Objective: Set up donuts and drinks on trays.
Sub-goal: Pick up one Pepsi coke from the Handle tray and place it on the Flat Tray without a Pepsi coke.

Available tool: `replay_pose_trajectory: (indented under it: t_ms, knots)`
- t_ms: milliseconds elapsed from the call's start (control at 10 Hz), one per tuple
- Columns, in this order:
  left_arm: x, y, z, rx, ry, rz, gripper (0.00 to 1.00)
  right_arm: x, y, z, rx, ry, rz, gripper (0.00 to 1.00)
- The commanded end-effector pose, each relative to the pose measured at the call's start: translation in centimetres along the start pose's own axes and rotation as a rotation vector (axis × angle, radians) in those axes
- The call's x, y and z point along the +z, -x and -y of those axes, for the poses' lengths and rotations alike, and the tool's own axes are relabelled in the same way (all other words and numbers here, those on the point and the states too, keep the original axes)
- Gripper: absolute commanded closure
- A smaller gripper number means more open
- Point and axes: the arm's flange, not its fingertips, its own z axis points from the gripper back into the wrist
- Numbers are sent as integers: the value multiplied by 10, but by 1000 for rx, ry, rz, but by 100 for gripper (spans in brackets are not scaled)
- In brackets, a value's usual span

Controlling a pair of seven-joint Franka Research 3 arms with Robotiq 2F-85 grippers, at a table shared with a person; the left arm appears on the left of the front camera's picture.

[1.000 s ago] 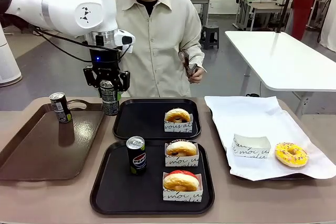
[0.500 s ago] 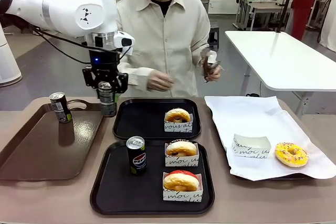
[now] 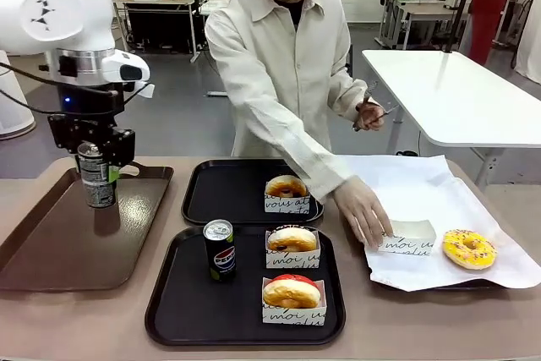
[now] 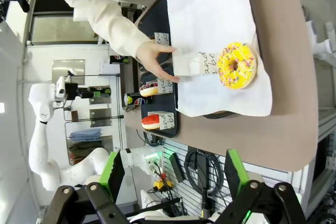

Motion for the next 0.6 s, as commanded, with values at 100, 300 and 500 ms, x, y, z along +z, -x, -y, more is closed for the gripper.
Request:
replay_pose_trajectory:
  t_ms: [100, 300, 500]
  knots:
    - [-2, 5, 2, 19, 27, 68, 40, 1, -1, 0, 9, -20, 8, 0]
    - [2, 1, -6, 79, 34, 90, 40, 1, -1, 0, 9, -20, 8, 0]
    - [1, 1, 0, 17, 14, 41, 40, 1, -1, 0, 9, -20, 8, 0]
